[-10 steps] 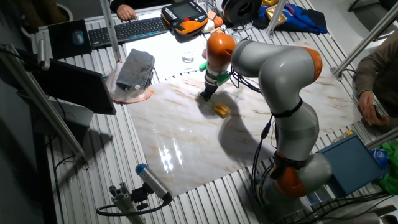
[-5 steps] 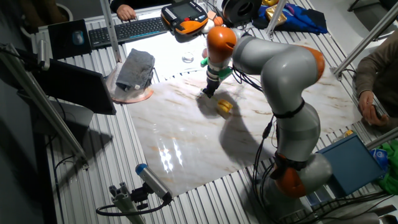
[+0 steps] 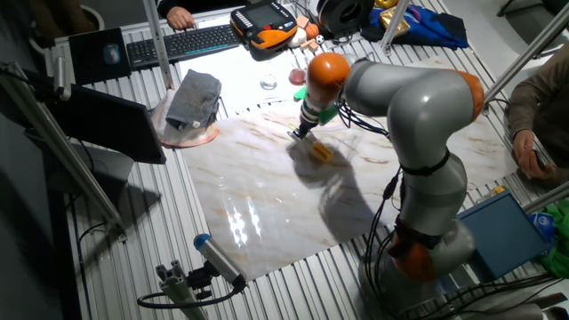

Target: Scrub the table with a brush

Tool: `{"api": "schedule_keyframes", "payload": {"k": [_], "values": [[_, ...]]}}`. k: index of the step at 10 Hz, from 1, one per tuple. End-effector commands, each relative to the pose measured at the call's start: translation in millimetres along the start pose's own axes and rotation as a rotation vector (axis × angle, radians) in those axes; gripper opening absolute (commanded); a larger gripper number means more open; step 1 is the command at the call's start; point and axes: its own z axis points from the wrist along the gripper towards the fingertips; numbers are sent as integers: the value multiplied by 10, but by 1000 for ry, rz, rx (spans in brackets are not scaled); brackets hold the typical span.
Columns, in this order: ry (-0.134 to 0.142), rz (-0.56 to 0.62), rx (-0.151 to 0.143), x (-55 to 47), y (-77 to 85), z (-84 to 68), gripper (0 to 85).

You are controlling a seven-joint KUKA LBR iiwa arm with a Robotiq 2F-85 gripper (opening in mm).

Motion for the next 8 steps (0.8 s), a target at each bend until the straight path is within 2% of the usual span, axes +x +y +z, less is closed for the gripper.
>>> {"api": "schedule_keyframes", "payload": {"k": [1,4,6,8], "values": [[3,0,3,-8,-32,17,0],[-5,11,-4,-48,-210,81,0],[-11,59,-3,-75,-204,129,0],[-4,104,-7,-108,-147,102,0]]}}
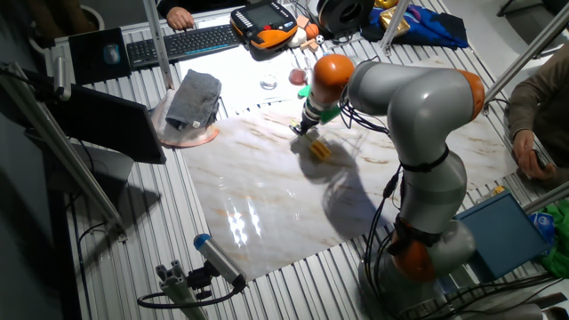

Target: Scrub the table with a brush

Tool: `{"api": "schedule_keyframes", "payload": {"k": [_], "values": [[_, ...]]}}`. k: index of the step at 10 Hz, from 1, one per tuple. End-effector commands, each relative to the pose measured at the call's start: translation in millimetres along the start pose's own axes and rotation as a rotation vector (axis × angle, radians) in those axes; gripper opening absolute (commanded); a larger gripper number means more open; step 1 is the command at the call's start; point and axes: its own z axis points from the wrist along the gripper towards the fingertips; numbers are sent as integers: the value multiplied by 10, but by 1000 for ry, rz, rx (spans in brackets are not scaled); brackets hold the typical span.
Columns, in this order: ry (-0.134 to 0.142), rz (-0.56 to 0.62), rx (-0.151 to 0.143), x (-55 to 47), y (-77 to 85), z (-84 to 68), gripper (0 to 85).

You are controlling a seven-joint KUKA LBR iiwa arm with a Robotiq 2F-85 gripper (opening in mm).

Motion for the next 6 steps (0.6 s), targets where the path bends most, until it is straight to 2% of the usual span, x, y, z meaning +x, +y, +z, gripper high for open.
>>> {"api": "schedule_keyframes", "payload": {"k": [1,4,5,6], "values": [[4,7,-11,1,0,0,0],[18,1,-19,3,41,8,0],[46,1,-32,3,41,8,0],[88,-1,-41,3,41,8,0]]}}
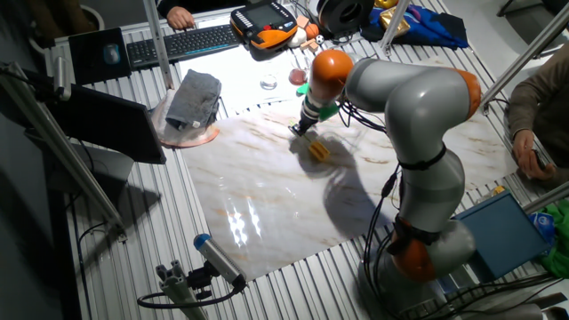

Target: Scrub the table with a brush

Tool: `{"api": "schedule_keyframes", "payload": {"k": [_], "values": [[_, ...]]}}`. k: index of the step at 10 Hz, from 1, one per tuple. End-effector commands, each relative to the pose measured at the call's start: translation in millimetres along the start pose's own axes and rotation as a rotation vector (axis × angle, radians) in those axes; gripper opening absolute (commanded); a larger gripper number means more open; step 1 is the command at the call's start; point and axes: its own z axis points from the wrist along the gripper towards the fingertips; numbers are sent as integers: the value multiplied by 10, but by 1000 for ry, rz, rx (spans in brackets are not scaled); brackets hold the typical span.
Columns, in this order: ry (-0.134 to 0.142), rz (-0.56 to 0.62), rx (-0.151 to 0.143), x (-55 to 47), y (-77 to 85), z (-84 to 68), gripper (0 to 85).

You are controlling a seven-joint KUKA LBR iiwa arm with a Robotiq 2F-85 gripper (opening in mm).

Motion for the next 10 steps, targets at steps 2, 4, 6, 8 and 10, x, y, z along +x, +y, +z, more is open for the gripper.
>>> {"api": "schedule_keyframes", "payload": {"k": [2,4,6,8,10], "values": [[8,39,28,0,1,0,0],[-9,72,17,0,1,0,0],[-45,83,18,0,1,0,0],[-25,81,33,0,1,0,0],[4,99,19,0,1,0,0]]}}
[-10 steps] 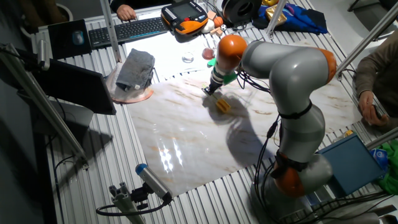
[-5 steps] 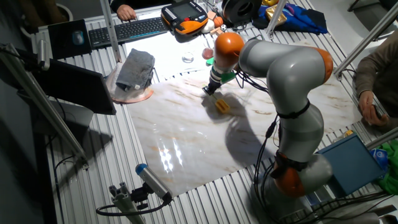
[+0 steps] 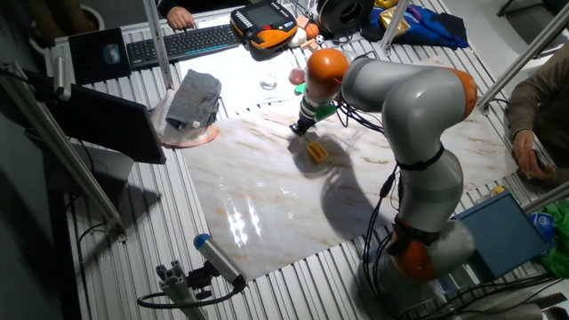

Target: Scrub the table with a brush

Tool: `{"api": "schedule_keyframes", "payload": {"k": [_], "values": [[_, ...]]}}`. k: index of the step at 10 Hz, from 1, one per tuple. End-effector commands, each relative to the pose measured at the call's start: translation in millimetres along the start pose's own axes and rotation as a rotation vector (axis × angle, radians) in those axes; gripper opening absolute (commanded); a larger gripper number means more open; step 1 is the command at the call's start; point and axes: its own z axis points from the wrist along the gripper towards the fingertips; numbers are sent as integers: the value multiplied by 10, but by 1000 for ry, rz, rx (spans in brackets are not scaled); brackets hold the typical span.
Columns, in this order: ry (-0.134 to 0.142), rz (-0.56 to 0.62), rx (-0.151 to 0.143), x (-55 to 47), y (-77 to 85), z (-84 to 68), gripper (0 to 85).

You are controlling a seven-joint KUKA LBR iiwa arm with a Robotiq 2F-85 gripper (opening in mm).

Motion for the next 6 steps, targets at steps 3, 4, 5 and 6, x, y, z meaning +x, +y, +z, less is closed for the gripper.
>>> {"api": "schedule_keyframes", "payload": {"k": [3,4,5,6], "values": [[4,33,-8,-221,-106,-56,0],[-5,35,-8,-306,-159,-55,0],[-17,27,-3,-376,-190,-67,0],[-41,20,24,-416,-201,-65,0]]}}
